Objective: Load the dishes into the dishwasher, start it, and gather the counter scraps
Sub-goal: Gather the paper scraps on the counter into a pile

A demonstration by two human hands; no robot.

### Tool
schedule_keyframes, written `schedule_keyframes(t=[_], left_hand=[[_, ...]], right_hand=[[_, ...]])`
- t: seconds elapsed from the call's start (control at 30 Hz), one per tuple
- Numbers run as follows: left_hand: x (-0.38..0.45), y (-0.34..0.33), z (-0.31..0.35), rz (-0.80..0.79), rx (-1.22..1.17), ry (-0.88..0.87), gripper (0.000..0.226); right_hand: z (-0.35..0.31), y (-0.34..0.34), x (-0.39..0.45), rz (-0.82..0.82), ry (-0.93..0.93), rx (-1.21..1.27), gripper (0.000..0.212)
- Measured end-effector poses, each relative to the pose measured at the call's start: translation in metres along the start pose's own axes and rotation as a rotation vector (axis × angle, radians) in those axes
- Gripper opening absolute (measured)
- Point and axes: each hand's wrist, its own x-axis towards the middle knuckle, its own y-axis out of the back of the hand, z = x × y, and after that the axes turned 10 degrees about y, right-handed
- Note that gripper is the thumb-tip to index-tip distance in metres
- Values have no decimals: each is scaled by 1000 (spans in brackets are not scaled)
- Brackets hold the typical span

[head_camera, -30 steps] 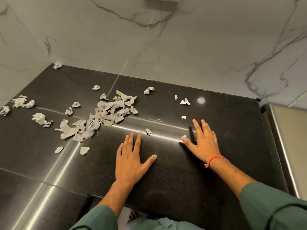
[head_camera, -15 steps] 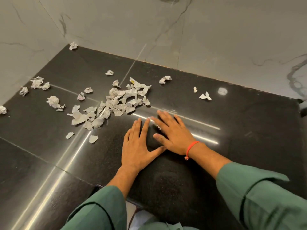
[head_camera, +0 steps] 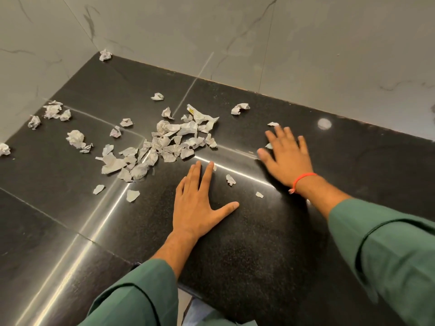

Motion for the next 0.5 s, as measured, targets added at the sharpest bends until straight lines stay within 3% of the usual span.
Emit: schedule_keyframes(t=[0.23, 0.37, 0.5], left_hand=[[3, -1, 1, 29, -8, 8, 114], [5, -1, 1, 31, -8, 19, 114], [7, 1, 2, 22, -16, 30, 115]], right_hand=[[-91, -19, -4, -72, 500, 111, 70], [-80, -2, 35, 107, 410, 162, 69], [-46, 26, 98, 97, 247, 29, 70]])
